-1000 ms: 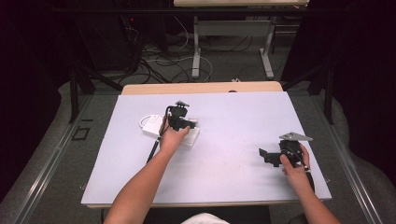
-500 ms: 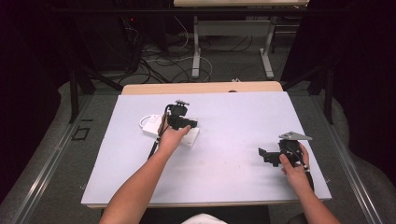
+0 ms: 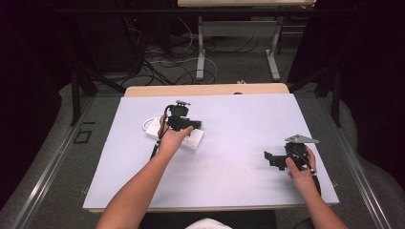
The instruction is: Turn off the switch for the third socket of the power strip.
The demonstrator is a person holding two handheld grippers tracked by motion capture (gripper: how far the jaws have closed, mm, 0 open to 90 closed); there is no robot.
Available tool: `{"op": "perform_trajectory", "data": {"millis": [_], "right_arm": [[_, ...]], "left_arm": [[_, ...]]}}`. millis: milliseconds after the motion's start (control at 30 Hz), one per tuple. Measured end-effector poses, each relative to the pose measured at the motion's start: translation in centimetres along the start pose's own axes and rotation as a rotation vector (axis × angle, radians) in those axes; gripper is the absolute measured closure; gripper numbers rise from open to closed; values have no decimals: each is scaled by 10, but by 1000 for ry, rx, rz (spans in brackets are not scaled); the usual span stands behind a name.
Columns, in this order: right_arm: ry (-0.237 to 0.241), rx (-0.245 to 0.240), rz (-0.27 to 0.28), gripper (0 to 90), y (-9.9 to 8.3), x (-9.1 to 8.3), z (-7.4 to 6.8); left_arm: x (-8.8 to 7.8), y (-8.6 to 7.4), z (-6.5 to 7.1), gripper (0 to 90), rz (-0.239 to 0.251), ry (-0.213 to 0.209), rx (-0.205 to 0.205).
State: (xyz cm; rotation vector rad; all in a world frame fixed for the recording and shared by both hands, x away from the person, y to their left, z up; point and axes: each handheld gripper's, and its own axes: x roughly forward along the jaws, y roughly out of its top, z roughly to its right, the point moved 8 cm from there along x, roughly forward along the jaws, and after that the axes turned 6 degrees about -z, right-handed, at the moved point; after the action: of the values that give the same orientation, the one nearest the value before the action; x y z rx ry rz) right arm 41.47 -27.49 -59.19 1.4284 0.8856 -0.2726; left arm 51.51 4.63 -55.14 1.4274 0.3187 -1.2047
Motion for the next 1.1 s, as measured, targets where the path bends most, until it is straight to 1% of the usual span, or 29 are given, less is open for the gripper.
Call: {"op": "perform_trajectory", "data": {"millis": [33, 67, 167, 233, 300, 333, 367, 400, 433, 467, 500, 533, 567, 633, 700, 733, 833, 900, 1000, 1067, 1100], "right_arm": [[-1, -3, 0, 0, 0, 0, 0], [0, 1, 0, 0, 0, 0, 0], [-1, 1, 0, 0, 0, 0, 0], [0, 2, -1, 0, 0, 0, 0], [0, 3, -2, 0, 0, 0, 0], [0, 4, -2, 0, 0, 0, 0], [0, 4, -2, 0, 0, 0, 0], [0, 4, -2, 0, 0, 0, 0], [0, 4, -2, 0, 0, 0, 0], [0, 3, -2, 0, 0, 0, 0], [0, 2, -1, 0, 0, 0, 0], [1, 2, -1, 0, 0, 0, 0], [1, 1, -1, 0, 0, 0, 0], [0, 2, -1, 0, 0, 0, 0], [1, 1, -1, 0, 0, 0, 0], [-1, -3, 0, 0, 0, 0, 0], [-1, -7, -1, 0, 0, 0, 0], [-3, -7, -2, 0, 0, 0, 0], [-3, -8, 1, 0, 0, 0, 1], [-4, -7, -1, 0, 0, 0, 0], [-7, -13, -4, 0, -1, -1, 1]], "left_arm": [[-1, 0, 0, 423, 3, -5, 6], [-2, 0, 1, 419, 8, -6, -3], [-5, 1, 1, 392, 16, -18, 2], [-6, 0, 2, 378, 9, -32, -21], [-7, -2, 2, 365, -7, -38, -12], [-7, -3, 2, 357, -9, -39, -15], [-8, -3, 2, 349, -11, -31, -5], [-9, -3, 2, 344, -7, -27, 13], [-10, -3, 2, 335, -6, -22, 6], [-11, -3, 1, 327, -7, -10, 32], [-12, -4, 1, 315, -4, 6, 38], [-14, -4, -1, 301, -8, 25, 66], [-15, -4, -2, 294, -7, 36, 83], [-17, -5, -2, 289, -6, 44, 102], [-19, -5, -1, 288, 4, 40, 117], [-20, -6, -1, 286, 2, 39, 128], [-25, -6, -1, 274, 17, 45, 139], [-28, -6, -1, 274, 27, 36, 142], [-33, -8, 1, 274, 31, 15, 132], [-36, -9, 1, 273, 44, 12, 134], [-37, -10, 1, 273, 39, 10, 130]]}}
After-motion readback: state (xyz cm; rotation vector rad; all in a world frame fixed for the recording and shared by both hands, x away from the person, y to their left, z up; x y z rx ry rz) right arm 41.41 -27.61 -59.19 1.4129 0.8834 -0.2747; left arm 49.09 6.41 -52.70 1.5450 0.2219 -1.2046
